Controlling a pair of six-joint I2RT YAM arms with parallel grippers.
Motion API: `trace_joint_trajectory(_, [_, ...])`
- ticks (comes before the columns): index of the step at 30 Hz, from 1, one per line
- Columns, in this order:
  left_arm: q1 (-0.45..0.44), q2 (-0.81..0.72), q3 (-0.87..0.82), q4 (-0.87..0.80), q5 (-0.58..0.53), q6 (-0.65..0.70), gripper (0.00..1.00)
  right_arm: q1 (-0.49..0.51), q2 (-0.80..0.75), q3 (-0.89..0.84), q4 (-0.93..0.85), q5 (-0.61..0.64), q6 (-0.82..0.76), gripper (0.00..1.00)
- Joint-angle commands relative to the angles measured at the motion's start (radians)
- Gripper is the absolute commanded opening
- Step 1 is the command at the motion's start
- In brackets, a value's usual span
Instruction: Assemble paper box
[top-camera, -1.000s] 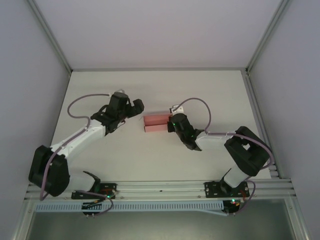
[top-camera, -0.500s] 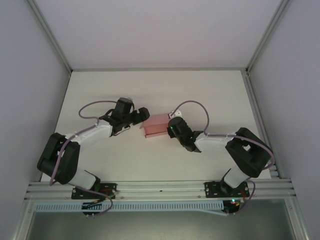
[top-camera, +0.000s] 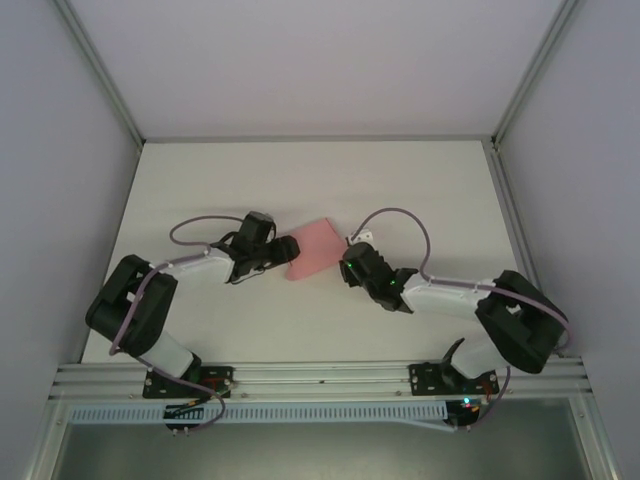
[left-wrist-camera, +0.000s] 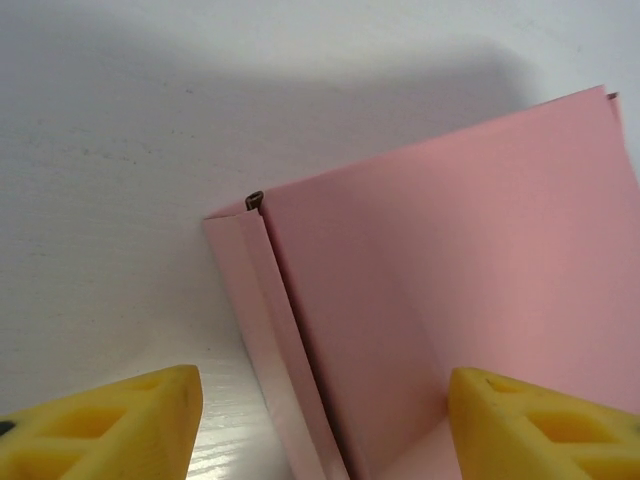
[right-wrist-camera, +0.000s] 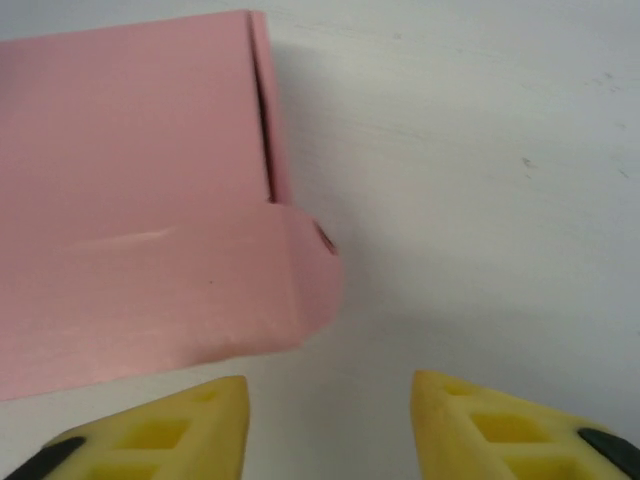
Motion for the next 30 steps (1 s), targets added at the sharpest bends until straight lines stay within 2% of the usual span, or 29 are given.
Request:
trace_joint_trajectory(1, [-0.002, 0.023, -0.020, 0.002, -0.001, 0.015, 0.65, 0.005, -0.092, -0.038, -0.102, 0.056, 0.057, 0.56])
trace_joint_trajectory(5, [0.000, 0.037, -0.024, 0.027, -0.001, 0.021, 0.62, -0.002, -0.168, -0.053, -0.122, 0.076, 0.040, 0.65])
trace_joint_trajectory(8, [0.009, 0.052, -0.027, 0.042, 0.002, 0.035, 0.55, -0.025, -0.188, -0.038, -0.118, 0.048, 0.036, 0.77])
trace_joint_trajectory(10, [0.011, 0.053, -0.037, 0.078, 0.025, 0.060, 0.43, -0.060, -0.197, -0.030, -0.101, -0.013, 0.042, 1.00])
trace_joint_trajectory(17, [0.030, 0.036, -0.074, 0.205, 0.105, 0.100, 0.17, -0.197, -0.251, -0.011, -0.027, -0.251, 0.089, 1.00])
trace_joint_trajectory(20, [0.060, 0.027, -0.111, 0.313, 0.204, 0.105, 0.12, -0.247, -0.261, 0.015, -0.066, -0.333, 0.113, 1.00])
trace_joint_trajectory(23, [0.085, 0.015, -0.146, 0.399, 0.278, 0.093, 0.07, -0.305, -0.253, 0.031, -0.081, -0.465, 0.164, 1.00])
trace_joint_trajectory(27, [0.099, -0.010, -0.159, 0.431, 0.309, 0.093, 0.01, -0.365, -0.205, 0.050, -0.066, -0.664, 0.227, 1.00])
trace_joint_trajectory(30, [0.108, -0.020, -0.175, 0.454, 0.323, 0.079, 0.00, -0.394, -0.142, 0.076, -0.074, -0.750, 0.261, 1.00])
